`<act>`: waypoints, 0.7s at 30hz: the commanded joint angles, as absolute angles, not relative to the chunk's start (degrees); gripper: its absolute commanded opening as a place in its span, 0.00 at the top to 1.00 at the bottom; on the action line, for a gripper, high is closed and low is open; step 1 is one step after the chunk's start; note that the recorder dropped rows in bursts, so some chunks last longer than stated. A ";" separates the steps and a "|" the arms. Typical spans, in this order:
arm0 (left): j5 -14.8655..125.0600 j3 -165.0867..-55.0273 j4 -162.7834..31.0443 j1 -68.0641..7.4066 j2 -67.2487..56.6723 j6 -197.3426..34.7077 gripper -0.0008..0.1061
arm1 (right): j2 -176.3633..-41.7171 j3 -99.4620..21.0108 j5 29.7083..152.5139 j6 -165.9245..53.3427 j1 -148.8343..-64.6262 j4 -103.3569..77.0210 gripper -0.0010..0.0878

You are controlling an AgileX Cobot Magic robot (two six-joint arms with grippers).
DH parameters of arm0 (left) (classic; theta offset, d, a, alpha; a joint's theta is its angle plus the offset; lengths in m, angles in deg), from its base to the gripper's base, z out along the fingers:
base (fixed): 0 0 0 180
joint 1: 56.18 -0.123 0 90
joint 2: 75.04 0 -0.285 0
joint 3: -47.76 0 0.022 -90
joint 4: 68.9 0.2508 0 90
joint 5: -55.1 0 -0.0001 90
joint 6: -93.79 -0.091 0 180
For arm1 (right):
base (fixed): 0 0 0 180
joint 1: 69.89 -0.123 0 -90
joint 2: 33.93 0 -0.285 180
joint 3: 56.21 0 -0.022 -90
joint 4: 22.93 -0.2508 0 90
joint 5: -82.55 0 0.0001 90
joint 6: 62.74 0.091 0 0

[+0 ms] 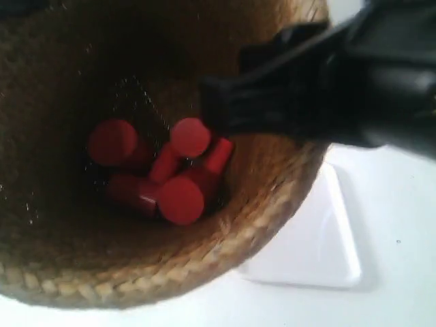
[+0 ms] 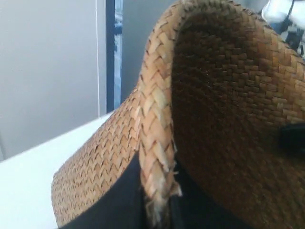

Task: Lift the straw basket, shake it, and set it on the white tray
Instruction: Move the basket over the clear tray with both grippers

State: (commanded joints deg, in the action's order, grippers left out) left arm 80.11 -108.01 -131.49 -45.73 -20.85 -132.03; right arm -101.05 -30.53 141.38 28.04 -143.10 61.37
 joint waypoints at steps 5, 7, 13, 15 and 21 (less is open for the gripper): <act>82.75 -112.54 -128.26 -45.73 -24.49 -131.89 0.99 | -98.57 -35.53 137.89 19.07 -149.38 52.91 0.99; 81.42 -107.67 -128.43 -45.73 -19.82 -126.13 0.99 | -105.08 -30.49 144.23 27.97 -144.05 60.53 0.99; 80.74 -108.01 -125.37 -45.73 -22.17 -128.05 0.99 | -101.93 -32.73 143.87 28.17 -147.15 61.34 0.99; 87.14 -108.57 -125.62 -45.73 -20.25 -122.43 0.99 | -103.09 -35.18 143.38 20.63 -143.85 48.97 0.99; 82.08 -111.06 -118.59 -45.73 -25.00 -122.64 0.99 | -95.13 -34.93 138.91 22.19 -149.12 56.38 0.99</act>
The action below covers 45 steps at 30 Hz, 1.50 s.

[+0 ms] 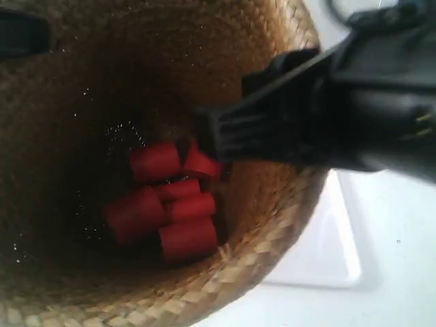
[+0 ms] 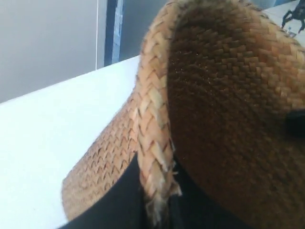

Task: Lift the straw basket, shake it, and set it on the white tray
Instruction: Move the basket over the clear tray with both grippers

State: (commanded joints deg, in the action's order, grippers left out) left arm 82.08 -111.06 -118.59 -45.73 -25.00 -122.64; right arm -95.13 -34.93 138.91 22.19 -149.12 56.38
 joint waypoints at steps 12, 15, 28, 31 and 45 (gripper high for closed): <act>83.54 -110.58 -103.79 -45.85 -21.26 -104.72 0.99 | -103.43 -30.67 144.02 26.10 -142.82 61.05 0.99; 90.72 -114.20 -110.81 -45.05 -23.17 -111.02 0.99 | -101.70 -37.16 142.78 18.30 -146.26 50.31 0.99; 86.28 -113.95 -115.91 -45.74 -26.49 -120.31 0.99 | -100.22 -37.71 140.40 17.82 -150.65 53.66 0.99; 82.60 -109.30 -112.98 -45.87 -24.28 -111.96 0.99 | -103.52 -31.60 145.67 28.66 -145.04 61.44 0.99; 87.28 -113.79 -115.91 -45.47 -27.20 -114.59 0.99 | -96.54 -34.17 144.41 20.89 -145.85 46.90 0.99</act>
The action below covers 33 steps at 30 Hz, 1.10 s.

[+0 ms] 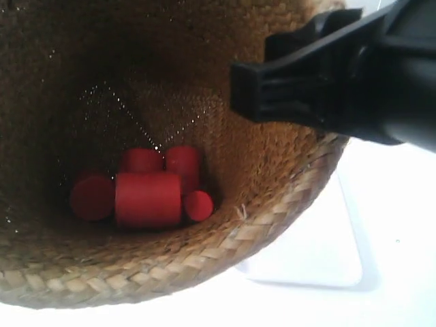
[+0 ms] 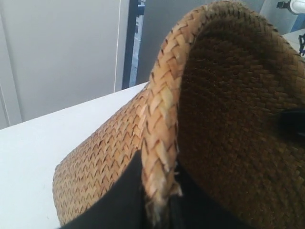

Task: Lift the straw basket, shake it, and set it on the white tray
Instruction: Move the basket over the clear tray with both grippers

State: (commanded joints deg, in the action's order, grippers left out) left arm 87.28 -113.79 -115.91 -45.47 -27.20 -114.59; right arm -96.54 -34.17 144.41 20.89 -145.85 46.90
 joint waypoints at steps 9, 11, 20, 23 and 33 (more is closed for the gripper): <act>88.40 -113.79 -115.54 -45.47 -27.20 -114.59 0.99 | -96.54 -34.17 142.57 19.91 -145.85 46.01 0.99; 89.33 -113.79 -115.54 -45.47 -27.20 -114.59 0.99 | -96.54 -34.17 142.47 19.91 -145.85 46.02 0.99; 88.65 -113.79 -111.16 -45.47 -24.43 -102.54 0.99 | -96.54 -34.17 142.26 19.58 -145.85 43.69 0.99; 88.11 -113.79 -111.04 -45.47 -21.05 -101.11 0.99 | -96.54 -34.87 142.78 16.40 -145.32 44.10 0.99; 86.56 -114.49 -113.78 -45.47 -12.04 -101.20 0.99 | -96.54 -37.35 137.87 6.79 -132.75 39.37 0.99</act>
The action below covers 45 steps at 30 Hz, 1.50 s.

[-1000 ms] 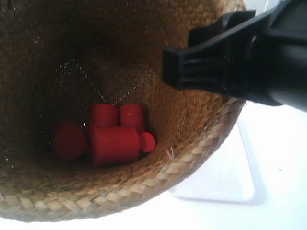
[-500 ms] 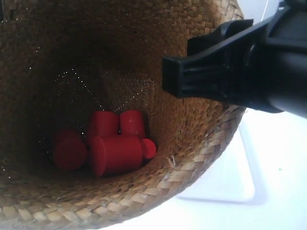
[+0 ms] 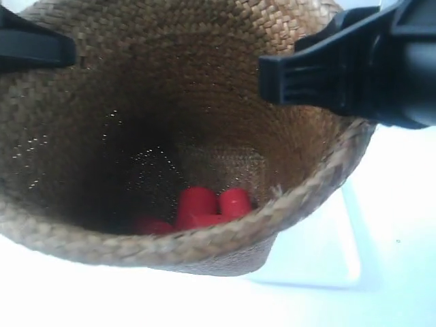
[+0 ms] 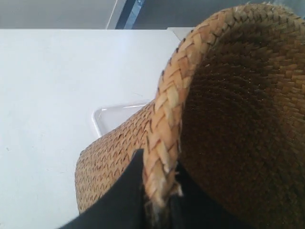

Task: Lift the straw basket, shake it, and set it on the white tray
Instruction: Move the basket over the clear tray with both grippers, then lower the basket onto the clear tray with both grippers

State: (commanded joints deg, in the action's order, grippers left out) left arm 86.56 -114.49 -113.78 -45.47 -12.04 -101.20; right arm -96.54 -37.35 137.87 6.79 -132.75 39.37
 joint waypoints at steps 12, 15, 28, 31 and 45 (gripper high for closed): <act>93.04 -127.67 -110.58 -45.47 -5.80 -96.15 0.99 | -103.42 -56.01 139.56 -30.80 -113.98 1.70 0.99; 96.95 -131.89 -108.66 -45.47 -3.05 -91.82 0.99 | -103.54 -61.59 142.91 -32.37 -112.42 1.94 0.99; 97.93 -140.97 -111.00 -40.79 7.95 -90.02 0.99 | -112.07 -68.28 152.51 -44.06 -96.80 -5.10 0.99; 96.19 -142.54 -109.00 -38.52 11.28 -89.08 0.99 | -114.82 -68.28 152.51 -48.91 -91.91 -9.83 0.99; 89.11 -143.75 -111.93 -35.51 24.23 -87.51 0.99 | -117.29 -65.07 152.51 -57.98 -75.59 -14.17 0.99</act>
State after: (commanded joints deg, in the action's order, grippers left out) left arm 89.11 -143.75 -111.93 -35.51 24.23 -87.51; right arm -117.29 -65.07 152.51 -57.98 -75.59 -14.17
